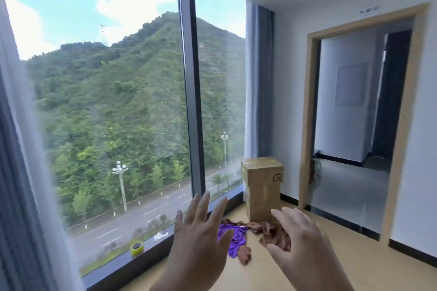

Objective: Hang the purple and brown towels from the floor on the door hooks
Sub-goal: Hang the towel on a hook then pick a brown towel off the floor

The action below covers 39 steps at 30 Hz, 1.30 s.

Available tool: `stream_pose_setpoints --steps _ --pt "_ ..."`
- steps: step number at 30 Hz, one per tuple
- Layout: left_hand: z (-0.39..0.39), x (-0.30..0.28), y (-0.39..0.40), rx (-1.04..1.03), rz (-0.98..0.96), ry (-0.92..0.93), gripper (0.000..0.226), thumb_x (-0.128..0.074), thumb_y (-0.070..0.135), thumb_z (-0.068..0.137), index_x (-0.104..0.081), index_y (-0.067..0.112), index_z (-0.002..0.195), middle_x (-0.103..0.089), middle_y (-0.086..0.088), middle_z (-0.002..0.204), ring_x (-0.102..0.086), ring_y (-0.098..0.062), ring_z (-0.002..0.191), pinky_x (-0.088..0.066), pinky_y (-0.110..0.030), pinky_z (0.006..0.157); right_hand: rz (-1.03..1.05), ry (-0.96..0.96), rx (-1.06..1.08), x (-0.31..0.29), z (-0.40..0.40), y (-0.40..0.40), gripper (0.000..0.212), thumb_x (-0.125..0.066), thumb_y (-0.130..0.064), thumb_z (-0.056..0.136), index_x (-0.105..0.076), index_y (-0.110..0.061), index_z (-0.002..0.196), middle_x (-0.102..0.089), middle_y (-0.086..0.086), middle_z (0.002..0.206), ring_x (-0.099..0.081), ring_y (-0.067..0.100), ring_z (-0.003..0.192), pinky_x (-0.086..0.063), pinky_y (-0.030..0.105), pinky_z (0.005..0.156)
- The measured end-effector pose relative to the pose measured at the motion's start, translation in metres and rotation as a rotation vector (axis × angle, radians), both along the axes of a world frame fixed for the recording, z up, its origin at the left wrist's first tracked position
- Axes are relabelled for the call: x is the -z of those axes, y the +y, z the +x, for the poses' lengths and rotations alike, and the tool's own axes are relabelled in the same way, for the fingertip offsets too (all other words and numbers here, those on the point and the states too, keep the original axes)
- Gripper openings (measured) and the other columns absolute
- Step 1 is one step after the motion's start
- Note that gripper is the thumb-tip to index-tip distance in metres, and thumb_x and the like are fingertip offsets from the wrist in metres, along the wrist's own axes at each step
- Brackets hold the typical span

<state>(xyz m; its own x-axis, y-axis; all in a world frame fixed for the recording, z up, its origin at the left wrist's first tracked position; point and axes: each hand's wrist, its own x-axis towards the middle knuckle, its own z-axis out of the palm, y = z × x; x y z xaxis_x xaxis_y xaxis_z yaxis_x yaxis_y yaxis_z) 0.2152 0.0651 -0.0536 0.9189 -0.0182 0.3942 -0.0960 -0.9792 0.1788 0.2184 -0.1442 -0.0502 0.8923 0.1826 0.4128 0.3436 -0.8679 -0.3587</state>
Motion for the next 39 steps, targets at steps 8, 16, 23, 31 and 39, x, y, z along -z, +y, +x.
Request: stream_pose_setpoints --steps 8,16,23,31,39 --pt "0.093 0.002 -0.101 0.367 -0.027 -0.024 0.06 -0.018 0.062 0.093 0.016 0.05 0.142 0.016 0.012 0.157 0.024 -0.011 0.142 0.008 -0.045 0.116 -0.029 -0.016 0.359 0.01 0.027 -0.09 0.065 -0.055 -0.048 0.084 -0.03 -0.04 0.143 -0.03 -0.017 0.149 -0.02 0.005 0.139 -0.018 0.026 0.113" --pt "0.178 -0.003 -0.154 0.614 -0.046 -0.005 0.059 -0.019 0.059 0.094 0.009 0.045 0.145 0.007 0.005 0.159 0.018 -0.016 0.144 0.007 -0.049 0.115 -0.027 -0.029 0.6 0.001 0.067 -0.124 0.057 -0.062 -0.035 0.084 -0.044 -0.027 0.138 -0.044 -0.009 0.14 -0.033 0.011 0.13 -0.028 0.03 0.108" --pt "0.231 0.001 -0.176 0.731 -0.056 -0.015 0.061 -0.023 0.058 0.095 0.006 0.042 0.147 0.004 0.002 0.16 0.013 -0.019 0.146 0.002 -0.051 0.117 -0.029 0.003 0.714 0.0 0.1 -0.13 0.057 -0.06 -0.034 0.087 -0.041 -0.026 0.14 -0.041 -0.008 0.143 -0.031 0.011 0.133 -0.028 0.032 0.109" --pt "0.274 0.014 -0.215 0.835 -0.1 -0.014 0.062 -0.024 0.061 0.093 0.001 0.044 0.147 -0.001 0.001 0.16 0.008 -0.02 0.146 0.0 -0.051 0.115 -0.017 0.036 0.822 0.01 0.127 -0.156 0.059 -0.06 -0.035 0.087 -0.041 -0.026 0.142 -0.04 -0.007 0.145 -0.029 0.012 0.136 -0.025 0.039 0.112" --pt "0.311 0.027 -0.271 0.85 -0.085 -0.007 0.071 -0.019 0.075 0.085 0.0 0.043 0.146 -0.003 0.001 0.16 0.008 -0.02 0.146 0.003 -0.051 0.113 -0.081 0.034 0.902 0.021 0.157 -0.209 0.057 -0.058 -0.042 0.088 -0.043 -0.027 0.14 -0.04 -0.005 0.145 -0.028 0.014 0.138 -0.025 0.041 0.111"
